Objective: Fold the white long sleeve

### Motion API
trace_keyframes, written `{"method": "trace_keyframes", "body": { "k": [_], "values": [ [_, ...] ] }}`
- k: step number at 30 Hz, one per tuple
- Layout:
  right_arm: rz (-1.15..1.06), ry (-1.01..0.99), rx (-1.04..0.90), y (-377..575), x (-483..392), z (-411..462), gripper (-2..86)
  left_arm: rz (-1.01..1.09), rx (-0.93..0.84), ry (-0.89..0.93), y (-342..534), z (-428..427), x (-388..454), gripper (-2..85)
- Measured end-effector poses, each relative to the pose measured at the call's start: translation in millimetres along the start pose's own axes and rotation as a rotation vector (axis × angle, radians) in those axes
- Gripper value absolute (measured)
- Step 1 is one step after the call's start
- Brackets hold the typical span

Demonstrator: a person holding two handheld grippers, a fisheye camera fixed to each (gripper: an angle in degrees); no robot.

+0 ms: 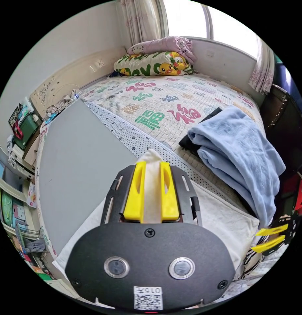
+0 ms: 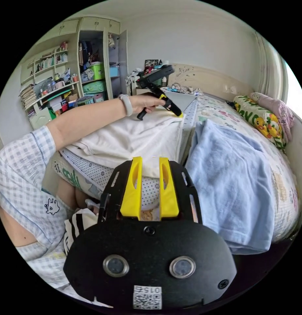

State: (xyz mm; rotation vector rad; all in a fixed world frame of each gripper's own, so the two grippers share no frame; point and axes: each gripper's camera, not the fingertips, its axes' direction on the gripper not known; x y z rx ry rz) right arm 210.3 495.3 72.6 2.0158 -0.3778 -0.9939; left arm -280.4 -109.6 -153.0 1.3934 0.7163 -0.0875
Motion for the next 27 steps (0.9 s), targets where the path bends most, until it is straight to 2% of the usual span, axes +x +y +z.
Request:
{"method": "trace_keyframes", "body": {
  "k": [5,9,17,19,24,27],
  "values": [
    [0.041,-0.021,-0.039,8,23,1,9.8,-0.010,0.044,0.019,-2,0,-8,11.2],
    [0.080,-0.051,-0.092,7,34,18,9.4,-0.024,-0.015,0.024,0,27,-16,11.7],
    [0.105,-0.054,-0.054,14,44,13,3.3,0.001,-0.066,0.011,25,64,-19,7.8],
    [0.104,-0.046,-0.039,17,44,9,1.9,0.026,-0.056,-0.026,32,63,-16,4.0],
    [0.191,-0.083,0.079,32,69,-25,0.6,0.030,0.021,-0.047,45,44,-15,1.9],
    [0.234,-0.051,0.140,43,81,-50,0.2,0.019,0.091,0.009,50,29,-14,1.5]
  ]
}}
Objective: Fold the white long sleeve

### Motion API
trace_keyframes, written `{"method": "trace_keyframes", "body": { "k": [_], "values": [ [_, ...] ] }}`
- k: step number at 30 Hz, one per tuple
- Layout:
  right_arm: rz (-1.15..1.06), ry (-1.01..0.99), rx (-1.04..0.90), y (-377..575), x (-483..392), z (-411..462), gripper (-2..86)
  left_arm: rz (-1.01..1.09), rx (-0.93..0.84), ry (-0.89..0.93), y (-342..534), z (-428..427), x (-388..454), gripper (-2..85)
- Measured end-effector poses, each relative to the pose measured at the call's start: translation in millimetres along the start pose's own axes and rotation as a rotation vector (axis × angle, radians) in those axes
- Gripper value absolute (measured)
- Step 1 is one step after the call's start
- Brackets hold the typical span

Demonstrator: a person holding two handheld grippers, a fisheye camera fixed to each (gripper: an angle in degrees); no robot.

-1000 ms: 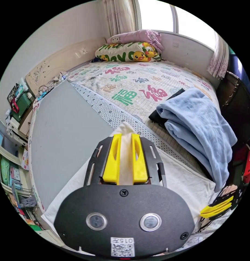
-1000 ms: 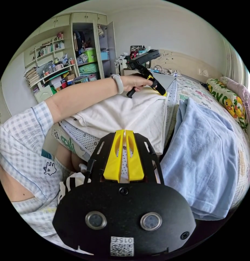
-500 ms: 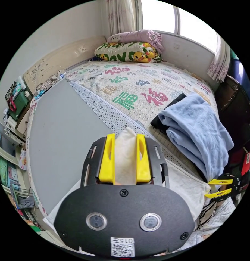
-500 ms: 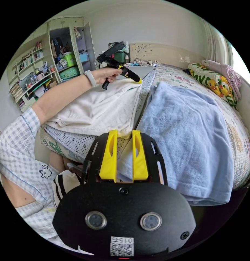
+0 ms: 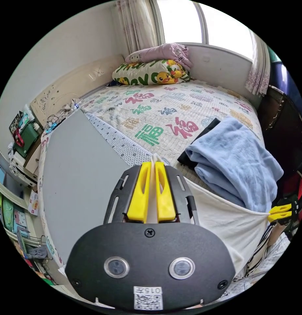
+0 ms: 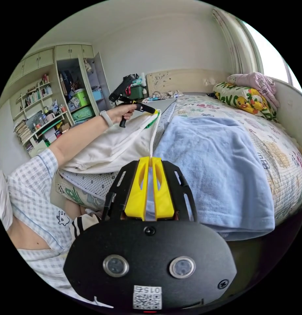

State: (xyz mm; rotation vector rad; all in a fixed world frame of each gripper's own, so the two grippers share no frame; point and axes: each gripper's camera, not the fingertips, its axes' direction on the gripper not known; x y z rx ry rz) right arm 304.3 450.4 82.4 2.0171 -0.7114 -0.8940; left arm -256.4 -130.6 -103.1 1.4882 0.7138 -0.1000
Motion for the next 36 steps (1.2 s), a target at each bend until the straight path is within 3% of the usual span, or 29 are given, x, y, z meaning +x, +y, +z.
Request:
{"method": "trace_keyframes", "body": {
  "k": [6,11,14,19,27,29,33,36],
  "values": [
    [0.050,0.002,0.192,15,11,-82,0.4,-0.050,0.229,0.229,20,-50,-2,1.1],
    [-0.182,-0.283,0.290,8,-54,-119,0.4,-0.091,0.371,0.437,84,-109,-51,1.0],
    [-0.327,-0.456,0.230,-17,-120,-91,0.4,-0.115,0.428,0.471,149,-154,-107,0.9],
    [-0.486,-0.718,-0.063,-49,-260,37,0.4,-0.194,0.483,0.440,308,-207,-225,1.2],
    [-0.479,-0.742,-0.368,-28,-354,195,0.5,-0.397,0.274,0.273,495,-151,-344,6.3],
    [-0.477,-0.736,-0.365,-25,-359,205,0.5,-0.457,0.284,0.298,510,-161,-359,8.2],
    [-0.516,-0.697,-0.339,-13,-380,216,0.6,-0.514,0.378,0.171,553,-190,-357,8.4],
    [-0.533,-0.669,-0.312,-7,-393,221,0.6,-0.513,0.349,0.301,556,-176,-355,9.9]
  ]
}}
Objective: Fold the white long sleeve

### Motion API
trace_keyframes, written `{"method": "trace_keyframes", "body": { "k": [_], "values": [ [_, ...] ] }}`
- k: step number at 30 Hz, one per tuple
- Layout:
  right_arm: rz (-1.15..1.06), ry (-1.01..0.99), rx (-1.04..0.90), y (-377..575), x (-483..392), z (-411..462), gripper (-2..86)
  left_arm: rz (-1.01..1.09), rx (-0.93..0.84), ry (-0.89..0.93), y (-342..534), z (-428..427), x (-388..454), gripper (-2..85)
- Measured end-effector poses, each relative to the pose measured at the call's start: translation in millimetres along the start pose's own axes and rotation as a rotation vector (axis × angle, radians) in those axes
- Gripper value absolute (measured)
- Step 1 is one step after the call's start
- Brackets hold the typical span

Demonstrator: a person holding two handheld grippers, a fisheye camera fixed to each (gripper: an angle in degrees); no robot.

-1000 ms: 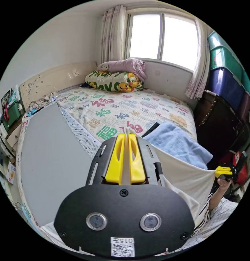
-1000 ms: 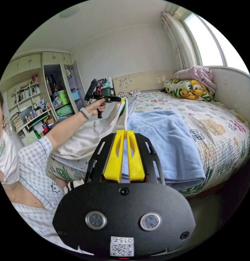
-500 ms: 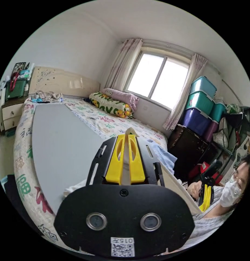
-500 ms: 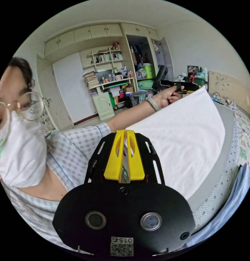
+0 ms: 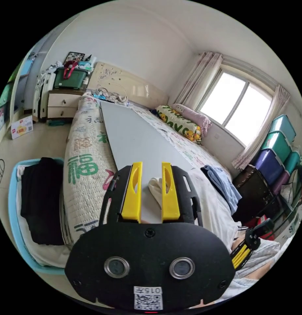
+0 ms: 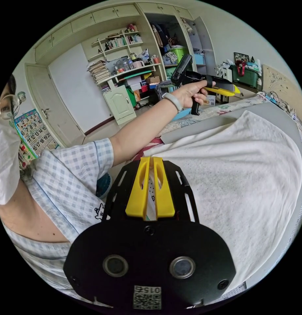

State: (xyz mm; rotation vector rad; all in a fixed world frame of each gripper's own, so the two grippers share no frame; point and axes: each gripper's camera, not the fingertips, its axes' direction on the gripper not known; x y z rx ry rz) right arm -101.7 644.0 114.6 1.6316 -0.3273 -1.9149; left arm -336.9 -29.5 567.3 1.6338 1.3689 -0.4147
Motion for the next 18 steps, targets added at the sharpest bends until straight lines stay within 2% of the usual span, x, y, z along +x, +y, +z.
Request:
{"method": "trace_keyframes", "body": {
  "k": [2,4,6,10,14,18],
  "values": [
    [-0.013,0.019,-0.001,-1,-3,6,0.6,0.020,-0.095,0.067,1,23,10,10.6],
    [-0.026,0.032,0.002,1,-5,12,0.6,0.086,-0.247,0.001,0,54,37,11.0],
    [-0.027,0.030,0.003,3,-5,16,0.6,0.171,-0.299,-0.022,2,63,61,9.7],
    [-0.056,0.006,0.033,5,-7,18,0.6,0.255,-0.245,-0.100,9,49,96,3.9],
    [-0.146,-0.006,0.113,5,-23,17,0.5,0.269,-0.128,-0.109,8,17,122,2.0],
    [-0.056,-0.014,0.068,-9,-15,54,0.6,0.355,-0.116,-0.322,11,6,165,1.3]
  ]
}}
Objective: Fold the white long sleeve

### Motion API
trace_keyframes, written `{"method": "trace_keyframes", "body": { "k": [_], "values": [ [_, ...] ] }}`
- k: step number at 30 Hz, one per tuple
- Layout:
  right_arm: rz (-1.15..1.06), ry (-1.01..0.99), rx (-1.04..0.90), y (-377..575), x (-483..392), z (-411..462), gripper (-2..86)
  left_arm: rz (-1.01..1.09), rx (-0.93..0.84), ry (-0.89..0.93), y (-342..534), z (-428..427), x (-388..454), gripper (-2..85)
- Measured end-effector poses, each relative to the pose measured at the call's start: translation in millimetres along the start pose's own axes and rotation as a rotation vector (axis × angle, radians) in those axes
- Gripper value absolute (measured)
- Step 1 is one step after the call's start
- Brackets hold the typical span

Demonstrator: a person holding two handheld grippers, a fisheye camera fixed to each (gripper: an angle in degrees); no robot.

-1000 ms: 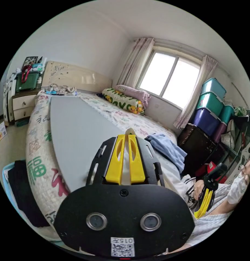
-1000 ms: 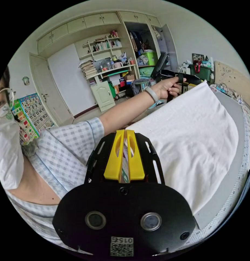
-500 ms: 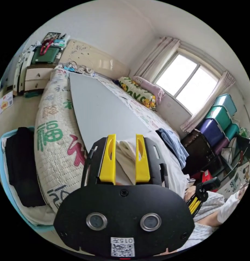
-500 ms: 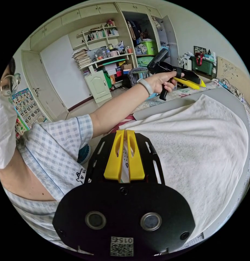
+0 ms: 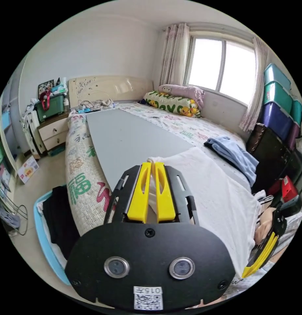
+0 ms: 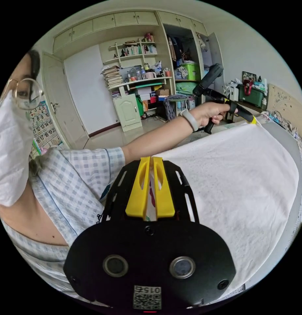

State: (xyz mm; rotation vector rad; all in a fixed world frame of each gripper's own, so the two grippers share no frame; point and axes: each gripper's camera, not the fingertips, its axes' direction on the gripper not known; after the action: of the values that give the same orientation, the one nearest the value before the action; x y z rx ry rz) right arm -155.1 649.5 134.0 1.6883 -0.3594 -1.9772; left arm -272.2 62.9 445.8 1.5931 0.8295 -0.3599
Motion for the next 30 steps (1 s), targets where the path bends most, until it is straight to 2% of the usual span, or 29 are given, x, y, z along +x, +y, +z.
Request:
{"method": "trace_keyframes", "body": {
  "k": [2,7,12,17,20,25,30],
  "values": [
    [0.078,-0.017,-0.063,-2,13,24,0.6,0.042,-0.073,-0.088,-4,10,16,1.2],
    [0.135,-0.068,-0.022,1,23,42,1.3,0.115,-0.228,-0.166,-10,43,44,1.3],
    [0.021,0.035,-0.053,2,2,53,4.2,0.121,-0.239,-0.172,-15,39,58,1.5],
    [-0.098,0.021,-0.110,2,-10,31,7.7,0.133,-0.234,-0.201,-20,32,73,1.8],
    [-0.160,0.150,-0.092,8,-18,-1,9.4,0.126,-0.229,-0.193,-23,27,76,1.9],
    [-0.289,0.365,-0.199,27,-33,-10,10.4,0.094,-0.216,-0.146,-26,19,70,2.0],
    [-0.202,0.226,-0.064,22,-21,25,9.0,0.108,-0.218,-0.165,-31,16,77,2.0]
  ]
}}
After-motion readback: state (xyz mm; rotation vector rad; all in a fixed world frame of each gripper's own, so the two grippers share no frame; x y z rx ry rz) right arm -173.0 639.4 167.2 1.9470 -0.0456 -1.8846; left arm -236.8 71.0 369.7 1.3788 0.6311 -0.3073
